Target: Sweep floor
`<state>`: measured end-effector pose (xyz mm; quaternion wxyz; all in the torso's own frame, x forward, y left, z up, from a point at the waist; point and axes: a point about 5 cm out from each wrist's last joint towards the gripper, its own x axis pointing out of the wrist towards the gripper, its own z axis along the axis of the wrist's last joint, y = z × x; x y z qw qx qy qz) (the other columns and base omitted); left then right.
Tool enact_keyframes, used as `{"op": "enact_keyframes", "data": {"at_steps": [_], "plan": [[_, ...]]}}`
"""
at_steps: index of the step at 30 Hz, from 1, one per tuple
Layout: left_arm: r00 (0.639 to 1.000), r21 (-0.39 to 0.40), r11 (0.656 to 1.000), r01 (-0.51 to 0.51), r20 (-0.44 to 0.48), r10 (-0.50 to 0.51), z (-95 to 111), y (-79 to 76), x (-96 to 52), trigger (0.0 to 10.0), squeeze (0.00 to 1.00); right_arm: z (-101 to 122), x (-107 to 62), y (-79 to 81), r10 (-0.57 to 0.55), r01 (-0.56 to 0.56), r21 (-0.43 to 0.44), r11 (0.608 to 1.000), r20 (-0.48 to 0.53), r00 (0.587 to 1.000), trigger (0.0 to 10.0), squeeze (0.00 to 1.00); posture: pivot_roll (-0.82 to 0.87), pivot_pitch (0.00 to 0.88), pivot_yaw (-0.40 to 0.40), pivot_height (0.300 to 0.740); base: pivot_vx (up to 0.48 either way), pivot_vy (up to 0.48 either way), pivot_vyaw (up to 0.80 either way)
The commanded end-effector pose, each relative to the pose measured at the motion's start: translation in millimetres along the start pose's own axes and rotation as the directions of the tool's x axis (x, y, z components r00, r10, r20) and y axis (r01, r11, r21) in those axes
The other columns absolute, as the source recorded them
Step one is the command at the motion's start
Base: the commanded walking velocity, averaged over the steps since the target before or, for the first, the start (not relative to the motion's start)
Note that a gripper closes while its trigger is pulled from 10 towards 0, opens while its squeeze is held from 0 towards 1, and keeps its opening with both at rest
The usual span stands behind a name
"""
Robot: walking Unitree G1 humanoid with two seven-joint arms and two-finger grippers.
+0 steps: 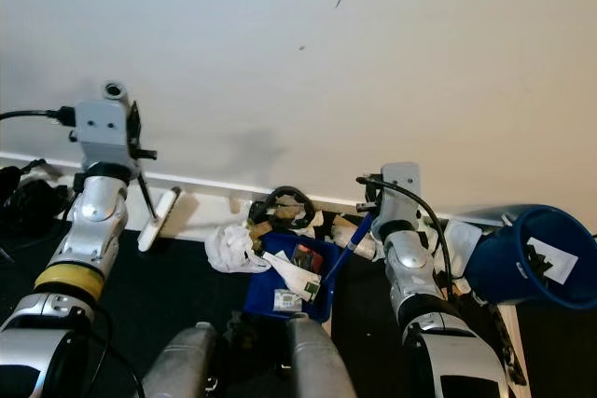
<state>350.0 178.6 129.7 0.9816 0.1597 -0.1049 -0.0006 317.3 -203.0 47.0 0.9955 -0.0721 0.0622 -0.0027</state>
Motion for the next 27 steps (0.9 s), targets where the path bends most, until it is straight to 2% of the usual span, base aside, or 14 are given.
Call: {"op": "enact_keyframes", "data": {"at_steps": [1, 3, 4, 5, 8, 10, 13, 14, 16, 20, 22, 24, 27], "plan": [[0.996, 0.013, 0.997, 0.077, -0.039, -0.077, -10.4, -19.4, -6.9, 10.0, 0.0, -21.7, -11.1, -3.3, -0.014, 0.007, -0.064, 0.998, -0.105, 0.994, 10.0, 0.0, 0.08, 0.296, -0.105, 0.74, 0.0, 0.0, 0.0], [0.99, -0.008, 0.991, 0.131, -0.054, -0.131, -13.0, -36.9, -9.4, 10.0, 0.0, -19.5, -9.4, -1.2, -0.03, 0.025, -0.054, 0.998, -0.096, 0.995, 10.0, 0.0, 0.07, 0.308, -0.101, 0.74, 0.0, 0.0, 0.0], [0.99, -0.008, 0.991, 0.131, -0.054, -0.131, -13.0, -36.9, -9.4, 10.0, 0.0, -19.5, -9.4, -1.2, -0.03, 0.025, -0.054, 0.998, -0.096, 0.995, 10.0, 0.0, 0.07, 0.308, -0.101, 0.74, 0.0, 0.0, 0.0], [0.987, -0.017, 0.988, 0.151, -0.059, -0.152, -13.8, -44.4, -10.4, 10.0, 0.0, -18.6, -8.6, 0.0, -0.036, 0.032, -0.045, 0.998, -0.093, 0.995, 10.0, 0.0, 0.07, 0.308, -0.101, 0.74, 0.0, 0.0, 0.0], [0.984, -0.103, 0.982, 0.16, -0.066, -0.167, -6.5, -67.5, -6.2, 10.0, 0.0, -19.3, -8.0, 7.1, -0.024, 0.019, -0.043, 0.999, -0.102, 0.995, 10.0, 0.0, 0.06, 0.31, -0.092, 0.74, 0.0, 0.0, 0.0], [0.984, -0.121, 0.98, 0.159, -0.065, -0.168, -4.5, -71.4, -4.9, 10.0, 0.0, -19.7, -8.0, 8.3, -0.02, 0.016, -0.044, 0.999, -0.105, 0.994, 10.0, 0.0, 0.06, 0.31, -0.092, 0.74, 0.0, 0.0, 0.0], [0.981, -0.226, 0.959, 0.173, -0.048, -0.188, 14.2, -93.4, 3.8, 10.0, 0.0, -26.3, -11.6, 11.9, -0.009, 0.003, -0.045, 0.999, -0.136, 0.991, 10.0, 0.0, 0.07, 0.309, -0.082, 0.74, 0.0, 0.0, 0.0], [0.981, -0.226, 0.959, 0.173, -0.048, -0.188, 14.2, -93.4, 3.8, 10.0, 0.0, -26.3, -11.6, 11.9, -0.009, 0.003, -0.045, 0.999, -0.136, 0.991, 10.0, 0.0, 0.07, 0.309, -0.082, 0.74, 0.0, 0.0, 0.0], [0.98, -0.307, 0.935, 0.176, -0.032, -0.195, 30.5, -107.9, 9.7, 10.0, 0.0, -31.5, -15.3, 13.0, -0.009, 0.002, -0.044, 0.999, -0.153, 0.988, 10.0, 0.0, 0.08, 0.306, -0.075, 0.74, 0.0, 0.0, 0.0], [0.981, -0.35, 0.92, 0.175, -0.02, -0.194, 40.4, -114.2, 12.5, 10.0, 0.0, -34.6, -17.6, 13.4, -0.01, 0.003, -0.042, 0.999, -0.162, 0.987, 10.0, 0.0, 0.08, 0.304, -0.074, 0.74, 0.0, 0.0, 0.0], [0.98, -0.391, 0.902, 0.181, -0.006, -0.2, 55.1, -120.9, 16.4, 10.0, 0.0, -37.7, -19.9, 14.0, -0.011, 0.004, -0.038, 0.999, -0.172, 0.985, 10.0, 0.0, 0.09, 0.3, -0.067, 0.74, 0.0, 0.0, 0.0], [0.98, -0.391, 0.902, 0.181, -0.006, -0.2, 55.1, -120.9, 16.4, 10.0, 0.0, -37.7, -19.9, 14.0, -0.011, 0.004, -0.038, 0.999, -0.172, 0.985, 10.0, 0.0, 0.09, 0.3, -0.067, 0.74, 0.0, 0.0, 0.0], [0.97, -0.429, 0.878, 0.214, -0.01, -0.242, 68.6, -129.9, 17.7, 10.0, 0.0, -40.2, -21.7, 15.0, -0.014, 0.008, -0.032, 0.999, -0.181, 0.983, 10.0, 0.0, 0.09, 0.296, -0.063, 0.74, 0.0, 0.0, 0.0]]}}
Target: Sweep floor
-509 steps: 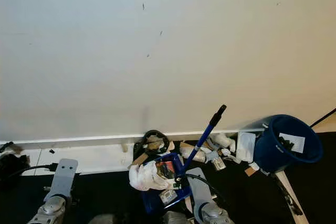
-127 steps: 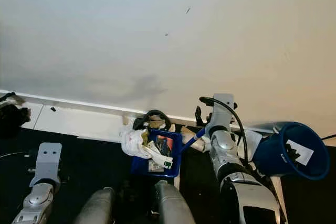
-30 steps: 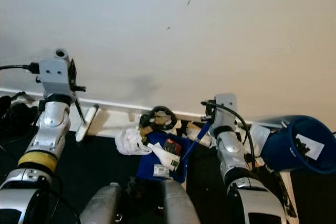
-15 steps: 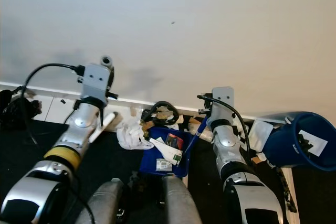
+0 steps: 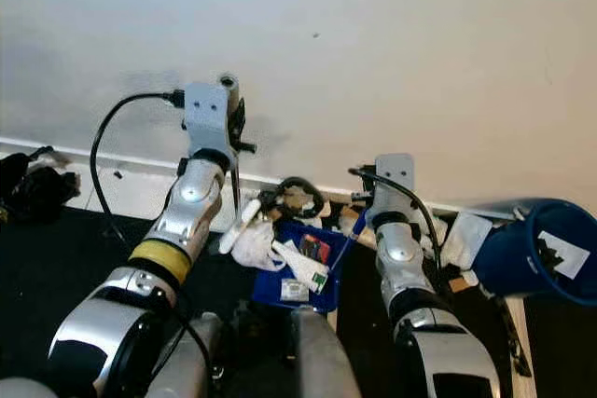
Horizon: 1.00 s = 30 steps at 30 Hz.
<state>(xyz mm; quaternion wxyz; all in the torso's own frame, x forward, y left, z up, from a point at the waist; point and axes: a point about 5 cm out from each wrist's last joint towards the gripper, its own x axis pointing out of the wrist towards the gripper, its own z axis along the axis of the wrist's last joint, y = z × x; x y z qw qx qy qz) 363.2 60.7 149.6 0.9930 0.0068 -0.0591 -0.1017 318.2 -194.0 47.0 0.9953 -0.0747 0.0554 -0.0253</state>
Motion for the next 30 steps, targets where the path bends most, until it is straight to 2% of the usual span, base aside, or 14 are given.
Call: {"op": "enact_keyframes", "data": {"at_steps": [1, 5, 6, 11, 12, 13, 14, 16, 18, 22, 23, 25, 27, 30], "plan": [[0.998, -0.111, 0.992, 0.058, 0.0, -0.059, 7.3, -27.9, 0.7, 10.0, 0.0, -41.4, -23.2, 5.1, 0.032, -0.039, -0.029, 0.999, -0.191, 0.981, 10.0, 0.0, 0.09, 0.296, -0.063, 0.74, 0.0, 0.0, 0.0], [0.992, -0.096, 0.989, 0.116, -0.031, -0.12, 12.2, -37.7, -1.1, 10.0, 0.0, -42.1, -23.5, 5.9, 0.03, -0.036, -0.026, 0.999, -0.195, 0.98, 10.0, 0.0, 0.1, 0.29, -0.06, 0.74, 0.0, 0.0, 0.0], [0.981, -0.085, 0.982, 0.169, -0.084, -0.176, 18.3, -41.1, -3.3, 10.0, 0.0, -42.0, -23.2, 6.5, 0.029, -0.034, -0.022, 0.999, -0.197, 0.98, 10.0, 0.0, 0.11, 0.276, -0.054, 0.74, 0.0, 0.0, 0.0], [0.96, -0.084, 0.97, 0.227, -0.149, -0.238, 25.9, -44.6, -8.2, 10.0, 0.0, -41.9, -22.9, 7.3, 0.028, -0.032, -0.018, 0.999, -0.2, 0.979, 10.0, 0.0, 0.11, 0.276, -0.054, 0.74, 0.0, 0.0, 0.0], [0.952, -0.1, 0.965, 0.244, -0.165, -0.258, 30.7, -45.6, -9.4, 10.0, 0.0, -41.6, -22.5, 7.4, 0.027, -0.031, -0.017, 0.999, -0.2, 0.979, 10.0, 0.0, 0.11, 0.275, -0.055, 0.74, 0.0, 0.0, 0.0], [0.945, -0.169, 0.953, 0.253, -0.17, -0.28, 50.1, -45.6, -7.9, 10.0, 0.0, -40.8, -21.6, 8.2, 0.028, -0.031, -0.014, 0.999, -0.202, 0.979, 10.0, 0.0, 0.12, 0.265, -0.062, 0.74, 0.0, 0.0, 0.0], [0.945, -0.169, 0.953, 0.253, -0.17, -0.28, 50.1, -45.6, -7.9, 10.0, 0.0, -40.8, -21.6, 8.2, 0.028, -0.031, -0.014, 0.999, -0.202, 0.979, 10.0, 0.0, 0.12, 0.265, -0.062, 0.74, 0.0, 0.0, 0.0], [0.936, -0.237, 0.934, 0.268, -0.165, -0.31, 71.6, -46.3, -6.7, 10.0, 0.0, -40.2, -20.8, 9.4, 0.029, -0.032, -0.01, 0.999, -0.204, 0.979, 10.0, 0.0, 0.12, 0.265, -0.062, 0.74, 0.0, 0.0, 0.0], [0.936, -0.237, 0.934, 0.268, -0.165, -0.31, 71.6, -46.3, -6.7, 10.0, 0.0, -40.2, -20.8, 9.4, 0.029, -0.032, -0.01, 0.999, -0.204, 0.979, 10.0, 0.0, 0.12, 0.265, -0.062, 0.74, 0.0, 0.0, 0.0], [0.936, -0.32, 0.913, 0.254, -0.155, -0.315, 92.1, -43.3, -4.8, 10.0, 0.0, -40.2, -20.4, 10.5, 0.031, -0.033, -0.007, 0.999, -0.208, 0.978, 10.0, 0.0, 0.12, 0.257, -0.065, 0.74, 0.0, 0.0, 0.0], [0.947, -0.364, 0.9, 0.241, -0.113, -0.299, 102.4, -39.5, -3.3, 10.0, 0.0, -40.4, -20.4, 10.6, 0.031, -0.033, -0.007, 0.999, -0.21, 0.977, 10.0, 0.0, 0.12, 0.257, -0.065, 0.74, 0.0, 0.0, 0.0], [0.947, -0.364, 0.9, 0.241, -0.113, -0.299, 102.4, -39.5, -3.3, 10.0, 0.0, -40.4, -20.4, 10.6, 0.031, -0.033, -0.007, 0.999, -0.21, 0.977, 10.0, 0.0, 0.12, 0.257, -0.065, 0.74, 0.0, 0.0, 0.0], [0.962, -0.395, 0.893, 0.213, -0.075, -0.263, 111.1, -29.5, -0.8, 10.0, 0.0, -40.6, -20.3, 10.9, 0.031, -0.033, -0.007, 0.999, -0.214, 0.976, 10.0, 0.0, 0.13, 0.25, -0.066, 0.74, 0.0, 0.0, 0.0], [0.964, -0.367, 0.908, 0.2, -0.093, -0.25, 108.8, -20.2, -0.7, 10.0, 0.0, -40.9, -20.5, 11.2, 0.032, -0.035, -0.008, 0.999, -0.217, 0.976, 10.0, 0.0, 0.13, 0.247, -0.065, 0.74, 0.0, 0.0, 0.0]]}}
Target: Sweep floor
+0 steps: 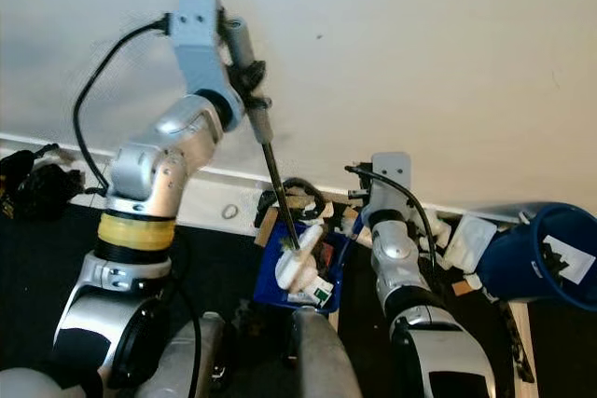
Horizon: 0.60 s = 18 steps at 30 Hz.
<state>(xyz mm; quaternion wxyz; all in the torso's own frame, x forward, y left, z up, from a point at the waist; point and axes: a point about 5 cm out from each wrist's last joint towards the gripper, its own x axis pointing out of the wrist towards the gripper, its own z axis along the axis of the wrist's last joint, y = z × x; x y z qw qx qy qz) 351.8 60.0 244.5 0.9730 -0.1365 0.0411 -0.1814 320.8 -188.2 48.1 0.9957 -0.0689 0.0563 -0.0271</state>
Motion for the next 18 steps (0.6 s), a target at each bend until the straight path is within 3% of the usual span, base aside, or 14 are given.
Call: {"op": "enact_keyframes", "data": {"at_steps": [1, 4, 5, 7, 8, 10, 11, 12, 13, 14, 15, 16, 17, 18], "plan": [[0.996, -0.038, 0.995, 0.092, 0.018, -0.091, 6.4, -22.7, 0.8, 10.0, 0.0, -43.2, -22.5, 4.9, 0.032, -0.037, -0.019, 0.999, -0.215, 0.976, 10.0, 0.0, 0.13, 0.247, -0.065, 0.74, 0.0, 0.0, 0.0], [0.997, 0.027, 0.996, 0.082, 0.005, -0.082, 6.4, -15.7, -0.6, 10.0, 0.0, -44.0, -23.1, 5.1, 0.034, -0.039, -0.019, 0.999, -0.218, 0.975, 10.0, 0.0, 0.12, 0.238, -0.063, 0.74, 0.0, 0.0, 0.0], [0.998, 0.111, 0.992, 0.063, 0.01, -0.065, 10.4, -3.0, -1.2, 10.0, 0.0, -45.0, -23.8, 4.6, 0.034, -0.039, -0.018, 0.999, -0.223, 0.974, 10.0, 0.0, 0.12, 0.23, -0.064, 0.74, 0.0, 0.0, 0.0], [0.998, 0.111, 0.992, 0.063, 0.01, -0.065, 10.4, -3.0, -1.2, 10.0, 0.0, -45.0, -23.8, 4.6, 0.034, -0.039, -0.018, 0.999, -0.223, 0.974, 10.0, 0.0, 0.12, 0.23, -0.064, 0.74, 0.0, 0.0, 0.0], [0.999, 0.184, 0.983, 0.028, 0.031, -0.035, 19.5, 14.4, -1.5, 10.0, 0.0, -46.1, -24.5, 3.9, 0.034, -0.039, -0.018, 0.999, -0.227, 0.973, 10.0, 0.0, 0.12, 0.224, -0.067, 0.74, 0.0, 0.0, 0.0], [0.999, 0.184, 0.983, 0.028, 0.031, -0.035, 19.5, 14.4, -1.5, 10.0, 0.0, -46.1, -24.5, 3.9, 0.034, -0.039, -0.018, 0.999, -0.227, 0.973, 10.0, 0.0, 0.12, 0.224, -0.067, 0.74, 0.0, 0.0, 0.0], [0.998, 0.235, 0.972, -0.01, 0.055, -0.003, 30.2, 31.7, -2.6, 10.0, 0.0, -47.2, -25.3, 3.4, 0.035, -0.04, -0.017, 0.999, -0.232, 0.972, 10.0, 0.0, 0.13, 0.217, -0.069, 0.74, 0.0, 0.0, 0.0], [0.998, 0.235, 0.972, -0.01, 0.055, -0.003, 30.2, 31.7, -2.6, 10.0, 0.0, -47.2, -25.3, 3.4, 0.035, -0.04, -0.017, 0.999, -0.232, 0.972, 10.0, 0.0, 0.13, 0.217, -0.069, 0.74, 0.0, 0.0, 0.0], [0.994, 0.273, 0.96, -0.061, 0.106, 0.033, 47.7, 53.6, -6.1, 10.0, 0.0, -49.3, -26.7, 2.9, 0.033, -0.038, -0.013, 0.999, -0.241, 0.97, 10.0, 0.0, 0.14, 0.204, -0.072, 0.74, 0.0, 0.0, 0.0], [0.994, 0.273, 0.96, -0.061, 0.106, 0.033, 47.7, 53.6, -6.1, 10.0, 0.0, -49.3, -26.7, 2.9, 0.033, -0.038, -0.013, 0.999, -0.241, 0.97, 10.0, 0.0, 0.14, 0.204, -0.072, 0.74, 0.0, 0.0, 0.0], [0.985, 0.284, 0.953, -0.11, 0.162, 0.065, 65.1, 72.8, -11.9, 10.0, 0.0, -51.7, -28.5, 2.7, 0.031, -0.034, -0.008, 0.999, -0.251, 0.967, 10.0, 0.0, 0.15, 0.194, -0.075, 0.74, 0.0, 0.0, 0.0], [0.985, 0.284, 0.953, -0.11, 0.162, 0.065, 65.1, 72.8, -11.9, 10.0, 0.0, -51.7, -28.5, 2.7, 0.031, -0.034, -0.008, 0.999, -0.251, 0.967, 10.0, 0.0, 0.15, 0.194, -0.075, 0.74, 0.0, 0.0, 0.0], [0.972, 0.277, 0.949, -0.151, 0.214, 0.093, 81.3, 88.8, -18.8, 10.0, 0.0, -53.8, -30.1, 2.8, 0.03, -0.032, -0.002, 1.0, -0.261, 0.965, 10.0, 0.0, 0.15, 0.183, -0.077, 0.74, 0.0, 0.0, 0.0], [0.972, 0.277, 0.949, -0.151, 0.214, 0.093, 81.3, 88.8, -18.8, 10.0, 0.0, -53.8, -30.1, 2.8, 0.03, -0.032, -0.002, 1.0, -0.261, 0.965, 10.0, 0.0, 0.15, 0.183, -0.077, 0.74, 0.0, 0.0, 0.0]]}}
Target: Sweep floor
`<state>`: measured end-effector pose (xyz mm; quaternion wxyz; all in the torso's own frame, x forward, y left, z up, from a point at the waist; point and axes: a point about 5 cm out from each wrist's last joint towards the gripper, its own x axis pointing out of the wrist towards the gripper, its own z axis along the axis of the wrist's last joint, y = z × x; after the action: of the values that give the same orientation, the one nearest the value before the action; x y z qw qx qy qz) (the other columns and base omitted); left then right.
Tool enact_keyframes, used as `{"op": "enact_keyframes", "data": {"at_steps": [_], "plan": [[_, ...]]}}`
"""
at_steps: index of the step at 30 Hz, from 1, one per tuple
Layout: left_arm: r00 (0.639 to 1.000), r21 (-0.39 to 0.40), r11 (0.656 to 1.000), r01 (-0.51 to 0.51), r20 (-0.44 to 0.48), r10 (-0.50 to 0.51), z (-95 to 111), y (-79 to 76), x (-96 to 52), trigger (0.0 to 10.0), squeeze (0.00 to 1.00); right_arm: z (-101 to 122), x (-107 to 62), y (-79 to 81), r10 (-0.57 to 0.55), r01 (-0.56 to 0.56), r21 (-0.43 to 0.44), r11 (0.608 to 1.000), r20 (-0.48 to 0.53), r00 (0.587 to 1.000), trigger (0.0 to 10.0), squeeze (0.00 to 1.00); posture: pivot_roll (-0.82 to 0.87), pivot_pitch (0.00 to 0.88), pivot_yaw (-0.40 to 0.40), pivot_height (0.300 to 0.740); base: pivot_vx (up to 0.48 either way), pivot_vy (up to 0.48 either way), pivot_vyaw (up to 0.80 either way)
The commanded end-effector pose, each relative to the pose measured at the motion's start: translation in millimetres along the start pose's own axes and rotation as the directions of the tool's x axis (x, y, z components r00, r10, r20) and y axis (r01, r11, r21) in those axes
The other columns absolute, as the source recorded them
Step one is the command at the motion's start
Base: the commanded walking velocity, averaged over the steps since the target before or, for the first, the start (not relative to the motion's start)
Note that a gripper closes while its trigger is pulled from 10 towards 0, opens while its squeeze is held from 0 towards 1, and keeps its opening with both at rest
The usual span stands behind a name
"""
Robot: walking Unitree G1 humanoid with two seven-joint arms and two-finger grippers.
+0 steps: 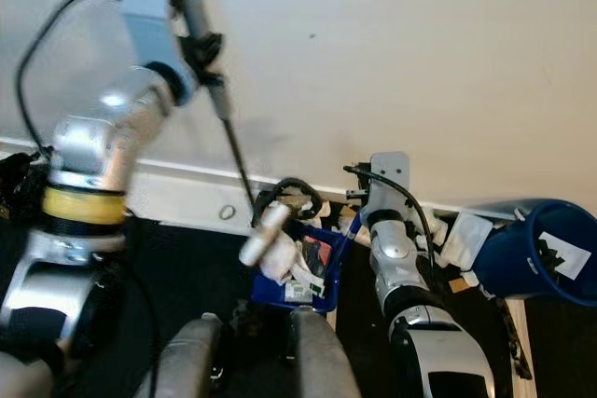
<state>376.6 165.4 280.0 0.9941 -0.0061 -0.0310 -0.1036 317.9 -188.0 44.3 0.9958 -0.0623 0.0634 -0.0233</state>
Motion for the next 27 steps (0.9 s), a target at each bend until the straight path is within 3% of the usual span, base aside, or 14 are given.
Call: {"op": "enact_keyframes", "data": {"at_steps": [1, 4, 7, 8, 9, 12, 13, 14, 15, 16, 20, 22, 24, 27], "plan": [[0.992, -0.012, 1.0, -0.023, 0.12, 0.024, 27.9, 18.2, -3.4, 10.0, 0.0, -51.8, -28.0, 2.2, 0.017, -0.02, -0.01, 1.0, -0.255, 0.967, 10.0, 0.0, 0.16, 0.178, -0.081, 0.74, 0.0, 0.0, 0.0], [0.992, -0.012, 1.0, -0.023, 0.12, 0.024, 27.9, 18.2, -3.4, 10.0, 0.0, -51.8, -28.0, 2.2, 0.017, -0.02, -0.01, 1.0, -0.255, 0.967, 10.0, 0.0, 0.16, 0.178, -0.081, 0.74, 0.0, 0.0, 0.0], [0.98, -0.088, 0.992, -0.087, 0.171, 0.101, 43.2, 47.6, -9.9, 10.0, 0.0, -54.4, -29.5, 2.4, 0.014, -0.014, 0.0, 1.0, -0.271, 0.962, 10.0, 0.0, 0.18, 0.154, -0.09, 0.74, 0.0, 0.0, 0.0], [0.98, -0.088, 0.992, -0.087, 0.171, 0.101, 43.2, 47.6, -9.9, 10.0, 0.0, -54.4, -29.5, 2.4, 0.014, -0.014, 0.0, 1.0, -0.271, 0.962, 10.0, 0.0, 0.18, 0.154, -0.09, 0.74, 0.0, 0.0, 0.0], [0.974, 0.001, 0.987, -0.161, 0.161, 0.158, 40.0, 65.6, -15.1, 10.0, 0.0, -55.5, -30.1, 1.7, 0.004, 0.0, 0.016, 1.0, -0.279, 0.96, 10.0, 0.0, 0.18, 0.136, -0.094, 0.74, 0.0, 0.0, 0.0], [0.972, 0.108, 0.971, -0.211, 0.132, 0.196, 29.4, 78.6, -20.0, 10.0, 0.0, -56.6, -30.8, 0.5, -0.006, 0.018, 0.04, 0.999, -0.286, 0.958, 10.0, 0.0, 0.18, 0.129, -0.097, 0.74, 0.0, 0.0, 0.0], [0.976, 0.222, 0.951, -0.215, 0.054, 0.209, 3.7, 85.2, -26.1, 10.0, 0.0, -58.5, -32.4, -2.0, -0.024, 0.051, 0.084, 0.995, -0.292, 0.956, 10.0, 0.0, 0.19, 0.104, -0.099, 0.74, 0.0, 0.0, 0.0], [0.976, 0.222, 0.951, -0.215, 0.054, 0.209, 3.7, 85.2, -26.1, 10.0, 0.0, -58.5, -32.4, -2.0, -0.024, 0.051, 0.084, 0.995, -0.292, 0.956, 10.0, 0.0, 0.19, 0.104, -0.099, 0.74, 0.0, 0.0, 0.0], [0.973, 0.342, 0.928, -0.145, -0.121, 0.197, -57.0, 84.5, -40.3, 10.0, 0.0, -63.0, -36.8, -7.9, -0.058, 0.106, 0.147, 0.983, -0.302, 0.952, 10.0, 0.0, 0.19, 0.082, -0.092, 0.74, 0.0, 0.0, 0.0], [0.973, 0.342, 0.928, -0.145, -0.121, 0.197, -57.0, 84.5, -40.3, 10.0, 0.0, -63.0, -36.8, -7.9, -0.058, 0.106, 0.147, 0.983, -0.302, 0.952, 10.0, 0.0, 0.19, 0.082, -0.092, 0.74, 0.0, 0.0, 0.0], [0.922, 0.391, 0.914, -0.107, -0.305, 0.239, -137.5, 80.1, -72.1, 10.0, 0.0, -68.4, -43.9, -14.4, -0.095, 0.158, 0.197, 0.968, -0.297, 0.95, 10.0, 0.0, 0.18, 0.052, -0.078, 0.74, 0.0, 0.0, 0.0], [0.908, 0.403, 0.907, -0.121, -0.325, 0.265, -150.6, 81.3, -79.0, 10.0, 0.0, -68.9, -45.2, -15.8, -0.103, 0.169, 0.21, 0.963, -0.291, 0.951, 10.0, 0.0, 0.18, 0.052, -0.078, 0.74, 0.0, 0.0, 0.0], [0.857, 0.409, 0.899, -0.157, -0.397, 0.33, -189.0, 82.3, -102.3, 10.0, 0.0, -70.5, -49.1, -23.2, -0.142, 0.213, 0.246, 0.945, -0.276, 0.95, 10.0, 0.0, 0.17, 0.022, -0.068, 0.74, 0.0, 0.0, 0.0], [0.822, 0.392, 0.904, -0.173, -0.448, 0.351, -216.9, 77.6, -122.2, 10.0, 0.0, -72.1, -52.9, -29.7, -0.173, 0.246, 0.275, 0.929, -0.267, 0.948, 10.0, 0.0, 0.16, 0.01, -0.061, 0.74, 0.0, 0.0, 0.0]]}}
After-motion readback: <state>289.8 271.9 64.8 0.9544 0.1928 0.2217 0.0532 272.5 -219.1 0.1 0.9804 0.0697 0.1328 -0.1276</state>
